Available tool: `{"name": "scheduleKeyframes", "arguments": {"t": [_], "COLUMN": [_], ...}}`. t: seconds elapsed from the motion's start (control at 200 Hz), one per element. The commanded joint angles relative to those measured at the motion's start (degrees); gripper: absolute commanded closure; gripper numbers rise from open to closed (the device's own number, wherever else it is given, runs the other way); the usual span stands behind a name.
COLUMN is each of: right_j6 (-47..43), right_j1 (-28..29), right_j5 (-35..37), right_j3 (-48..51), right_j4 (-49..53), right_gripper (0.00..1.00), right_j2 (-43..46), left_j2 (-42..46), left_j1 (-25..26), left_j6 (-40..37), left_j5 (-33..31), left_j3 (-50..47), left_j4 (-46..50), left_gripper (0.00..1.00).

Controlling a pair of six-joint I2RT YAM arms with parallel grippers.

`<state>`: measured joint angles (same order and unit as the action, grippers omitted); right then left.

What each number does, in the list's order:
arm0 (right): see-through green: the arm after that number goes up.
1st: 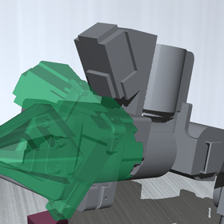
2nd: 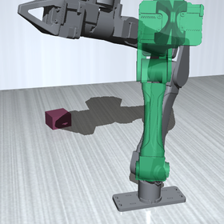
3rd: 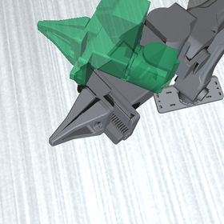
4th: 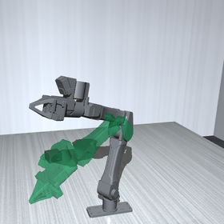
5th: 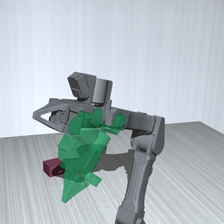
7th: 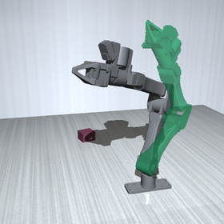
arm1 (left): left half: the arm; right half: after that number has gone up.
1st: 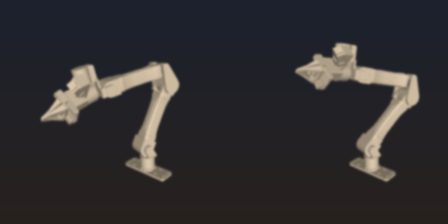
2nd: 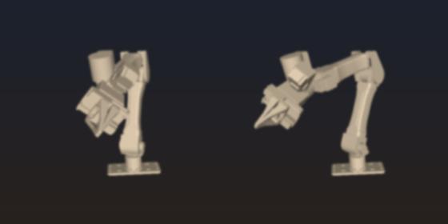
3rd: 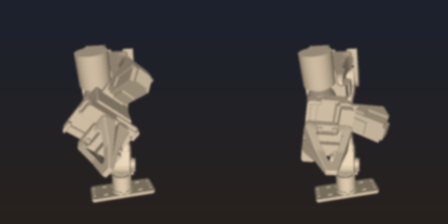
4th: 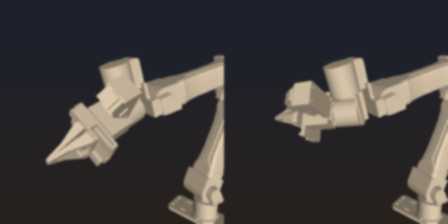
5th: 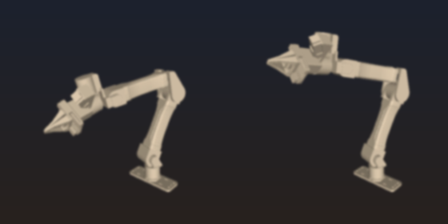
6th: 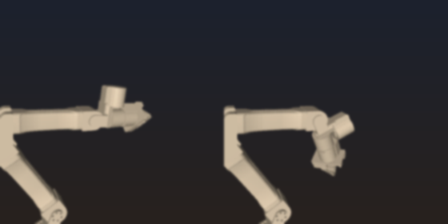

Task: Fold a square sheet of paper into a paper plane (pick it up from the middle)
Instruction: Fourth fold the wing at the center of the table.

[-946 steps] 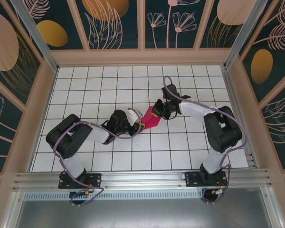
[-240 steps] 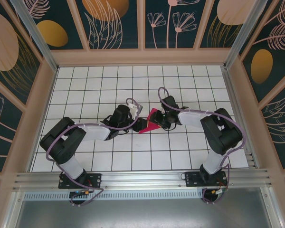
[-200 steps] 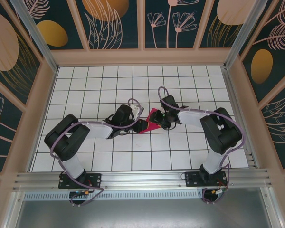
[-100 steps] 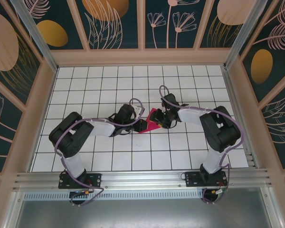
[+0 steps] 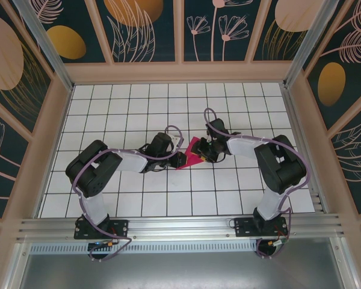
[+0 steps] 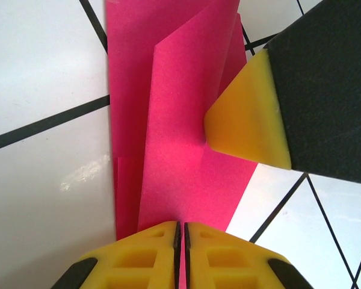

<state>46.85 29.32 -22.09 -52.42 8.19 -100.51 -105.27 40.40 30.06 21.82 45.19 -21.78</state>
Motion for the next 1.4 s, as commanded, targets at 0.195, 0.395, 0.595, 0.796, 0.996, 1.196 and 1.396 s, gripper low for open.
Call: {"name": "scheduleKeyframes", "arguments": {"t": [0.195, 0.395, 0.595, 0.796, 0.996, 1.196, 1.396], "right_j6": [-1.20, -3.06, -4.03, -5.23, -5.39, -5.58, -5.94], "right_j1": [-0.79, -0.30, -0.14, 0.38, 0.39, 0.47, 0.47], "right_j5": [1.98, 0.30, -0.08, -0.63, -0.51, 0.50, 2.25], "right_j3": [-2.73, -3.44, -3.87, -3.72, -2.82, -4.94, -6.83], "right_j4": [3.71, 1.42, 0.79, -0.65, -1.69, 0.41, 2.96], "right_gripper": [0.53, 0.52, 0.50, 0.47, 0.48, 0.49, 0.52], "right_j2": [0.32, 1.58, 1.67, 2.63, 3.83, 0.17, -2.99], "left_j2": [-1.34, -1.51, -1.60, -1.69, -1.67, -1.43, -1.25], "left_j1": [-0.33, -0.33, -0.33, -0.33, -0.34, -0.32, -0.32], "left_j6": [-1.13, -1.06, -0.89, -0.71, -0.63, -0.58, -0.36], "left_j5": [-1.43, -1.61, -1.61, -1.61, -1.61, -1.52, -1.35], "left_j3": [1.52, 1.72, 1.83, 2.03, 2.07, 1.83, 1.79], "left_j4": [2.64, 2.98, 3.11, 3.31, 3.21, 3.18, 3.19], "left_gripper": [0.85, 0.85, 0.85, 0.85, 0.85, 0.85, 0.86]}}
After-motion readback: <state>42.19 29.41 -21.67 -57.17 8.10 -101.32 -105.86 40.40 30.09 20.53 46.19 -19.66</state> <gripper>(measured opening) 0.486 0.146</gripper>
